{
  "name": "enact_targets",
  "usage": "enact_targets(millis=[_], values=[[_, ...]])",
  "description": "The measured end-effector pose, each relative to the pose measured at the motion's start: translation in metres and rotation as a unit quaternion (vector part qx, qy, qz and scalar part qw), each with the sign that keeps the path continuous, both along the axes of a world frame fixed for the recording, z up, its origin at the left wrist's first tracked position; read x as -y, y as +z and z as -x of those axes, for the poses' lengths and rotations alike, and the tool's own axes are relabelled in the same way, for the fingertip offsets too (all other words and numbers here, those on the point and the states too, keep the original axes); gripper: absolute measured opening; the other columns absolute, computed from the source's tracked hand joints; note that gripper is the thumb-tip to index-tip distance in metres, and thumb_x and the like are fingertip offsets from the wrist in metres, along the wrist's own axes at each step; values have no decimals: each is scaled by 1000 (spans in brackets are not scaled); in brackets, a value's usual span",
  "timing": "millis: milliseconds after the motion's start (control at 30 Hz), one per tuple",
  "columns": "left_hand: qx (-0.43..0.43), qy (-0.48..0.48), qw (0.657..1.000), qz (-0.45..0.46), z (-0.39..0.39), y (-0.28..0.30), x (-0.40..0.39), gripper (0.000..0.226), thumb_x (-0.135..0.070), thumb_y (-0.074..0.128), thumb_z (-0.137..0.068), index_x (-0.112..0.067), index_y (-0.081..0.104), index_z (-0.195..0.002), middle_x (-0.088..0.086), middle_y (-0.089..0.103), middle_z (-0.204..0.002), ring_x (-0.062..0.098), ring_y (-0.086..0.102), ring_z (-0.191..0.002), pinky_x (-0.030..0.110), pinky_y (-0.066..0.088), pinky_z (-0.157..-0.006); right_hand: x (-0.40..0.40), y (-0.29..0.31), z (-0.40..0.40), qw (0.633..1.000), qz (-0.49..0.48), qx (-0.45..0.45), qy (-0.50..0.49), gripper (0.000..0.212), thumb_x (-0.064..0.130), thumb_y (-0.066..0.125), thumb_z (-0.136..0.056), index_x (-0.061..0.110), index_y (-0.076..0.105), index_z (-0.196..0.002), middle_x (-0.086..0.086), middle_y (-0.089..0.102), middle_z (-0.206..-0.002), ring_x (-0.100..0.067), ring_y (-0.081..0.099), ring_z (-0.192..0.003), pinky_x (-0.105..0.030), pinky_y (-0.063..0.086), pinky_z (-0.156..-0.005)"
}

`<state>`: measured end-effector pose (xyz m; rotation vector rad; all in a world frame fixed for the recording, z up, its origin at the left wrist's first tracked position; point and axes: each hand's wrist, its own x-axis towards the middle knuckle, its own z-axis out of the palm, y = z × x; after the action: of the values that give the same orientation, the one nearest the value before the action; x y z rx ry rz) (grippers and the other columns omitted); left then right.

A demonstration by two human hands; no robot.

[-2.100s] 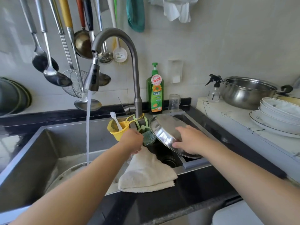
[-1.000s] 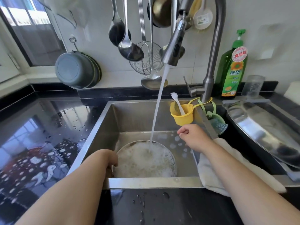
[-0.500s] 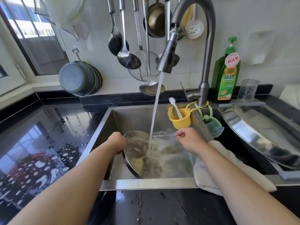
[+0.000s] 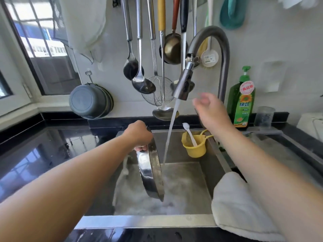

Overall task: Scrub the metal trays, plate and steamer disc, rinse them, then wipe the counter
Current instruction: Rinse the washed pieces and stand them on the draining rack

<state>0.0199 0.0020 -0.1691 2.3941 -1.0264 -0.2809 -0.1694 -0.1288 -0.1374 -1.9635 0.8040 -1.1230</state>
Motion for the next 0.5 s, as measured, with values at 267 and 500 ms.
enact_targets(millis=[267,500], values=[[254,-102,956,-104,-16,3,-17,21,-20,53,-93,-22,39,-77,7,61,-93,32,54,-76,39,48,-68,24,93,-51,991,-74,93,63,33,44,63,-94,16,66,-109,-5,68,-99,-28,70,-100,-45,59,-91],[507,-239,827,-38,-16,-28,-37,31,-7,71,-84,-22,59,-108,-2,59,-95,26,63,-83,36,35,-54,18,80,-45,999,-15,-35,0,15,25,68,-93,11,70,-90,-9,72,-93,-26,74,-83,-45,64,-73]])
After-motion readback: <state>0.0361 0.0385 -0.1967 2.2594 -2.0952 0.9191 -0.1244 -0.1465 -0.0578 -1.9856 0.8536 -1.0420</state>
